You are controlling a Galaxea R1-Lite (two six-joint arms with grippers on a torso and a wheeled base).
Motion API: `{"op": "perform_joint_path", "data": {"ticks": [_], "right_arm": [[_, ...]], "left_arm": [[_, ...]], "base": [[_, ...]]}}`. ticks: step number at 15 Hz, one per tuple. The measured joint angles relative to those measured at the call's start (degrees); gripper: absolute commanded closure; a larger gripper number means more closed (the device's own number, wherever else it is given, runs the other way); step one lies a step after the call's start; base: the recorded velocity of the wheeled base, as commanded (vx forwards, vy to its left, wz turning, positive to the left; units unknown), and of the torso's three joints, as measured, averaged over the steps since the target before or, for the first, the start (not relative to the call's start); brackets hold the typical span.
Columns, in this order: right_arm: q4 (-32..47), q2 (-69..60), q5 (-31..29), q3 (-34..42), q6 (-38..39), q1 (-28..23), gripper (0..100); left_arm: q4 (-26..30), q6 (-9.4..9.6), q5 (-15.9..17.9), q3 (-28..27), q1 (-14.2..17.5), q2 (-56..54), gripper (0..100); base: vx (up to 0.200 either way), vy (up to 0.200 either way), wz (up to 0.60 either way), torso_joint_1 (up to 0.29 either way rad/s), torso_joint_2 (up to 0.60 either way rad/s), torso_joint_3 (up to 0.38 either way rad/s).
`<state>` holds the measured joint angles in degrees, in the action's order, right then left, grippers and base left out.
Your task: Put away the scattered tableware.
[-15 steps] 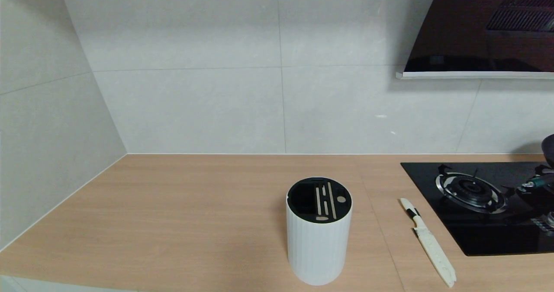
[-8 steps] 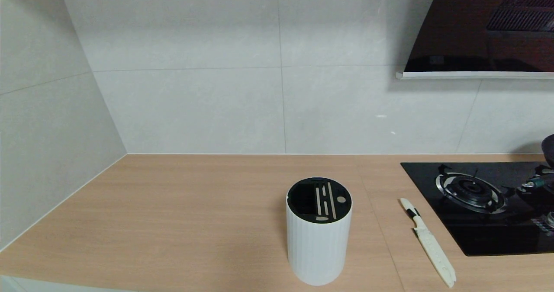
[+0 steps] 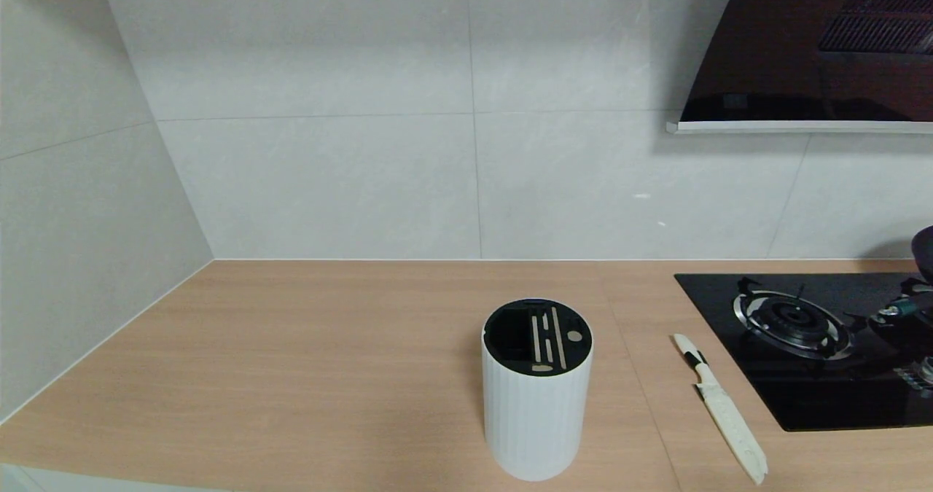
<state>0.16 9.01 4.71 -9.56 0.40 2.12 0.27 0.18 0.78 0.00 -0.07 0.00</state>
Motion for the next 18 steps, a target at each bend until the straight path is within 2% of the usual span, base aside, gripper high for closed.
{"op": "perform_joint_path", "data": {"ticks": [5,11,18], "right_arm": [[-5.1,29.1,1.3,-7.1,0.5,1.5,0],[-19.5,66.3,0.0,-13.8,0.7,1.9,0],[-39.5,98.8,-5.2,-19.3,0.4,2.0,0]], "left_arm": [[0.0,-0.02,0.0,0.0,0.0,0.0,0],[0.0,-0.02,0.0,0.0,0.0,0.0,0],[0.0,0.00,0.0,0.0,0.0,0.0,0]], "base": [[0.000,0.000,0.00,0.000,0.00,0.000],[0.000,0.000,0.00,0.000,0.00,0.000],[0.000,0.000,0.00,0.000,0.00,0.000]]}}
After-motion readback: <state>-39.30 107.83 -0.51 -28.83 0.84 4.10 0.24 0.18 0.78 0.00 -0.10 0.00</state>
